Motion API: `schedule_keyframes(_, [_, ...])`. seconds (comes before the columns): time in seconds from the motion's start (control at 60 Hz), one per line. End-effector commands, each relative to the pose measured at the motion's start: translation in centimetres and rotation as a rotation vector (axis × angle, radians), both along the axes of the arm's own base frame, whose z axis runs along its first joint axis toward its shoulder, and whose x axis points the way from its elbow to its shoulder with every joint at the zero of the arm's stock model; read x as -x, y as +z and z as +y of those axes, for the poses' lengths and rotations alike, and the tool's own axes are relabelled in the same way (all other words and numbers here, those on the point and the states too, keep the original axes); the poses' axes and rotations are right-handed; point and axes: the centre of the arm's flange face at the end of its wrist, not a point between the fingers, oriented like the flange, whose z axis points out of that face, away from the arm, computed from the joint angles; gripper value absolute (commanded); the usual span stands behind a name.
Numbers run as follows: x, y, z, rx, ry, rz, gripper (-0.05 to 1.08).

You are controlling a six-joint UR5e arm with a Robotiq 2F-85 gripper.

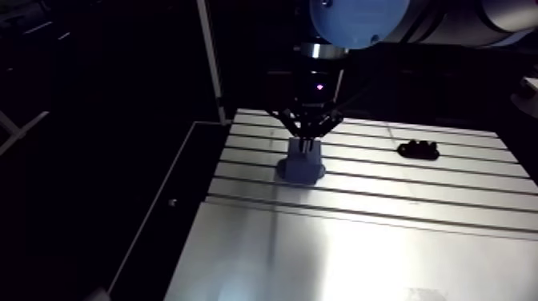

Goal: Pick up the M10 bolt and insert it into the hex recess until seated.

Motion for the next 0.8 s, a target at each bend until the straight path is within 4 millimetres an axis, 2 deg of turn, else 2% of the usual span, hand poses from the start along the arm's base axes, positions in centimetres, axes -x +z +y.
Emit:
schedule_keyframes(0.017, [0.00,-0.02,0.00,0.000,0.001,0.000,1.08])
schedule_keyframes(0.8, [0.01,-0.41,0.00,0.000,0.004,-0.006,1.08])
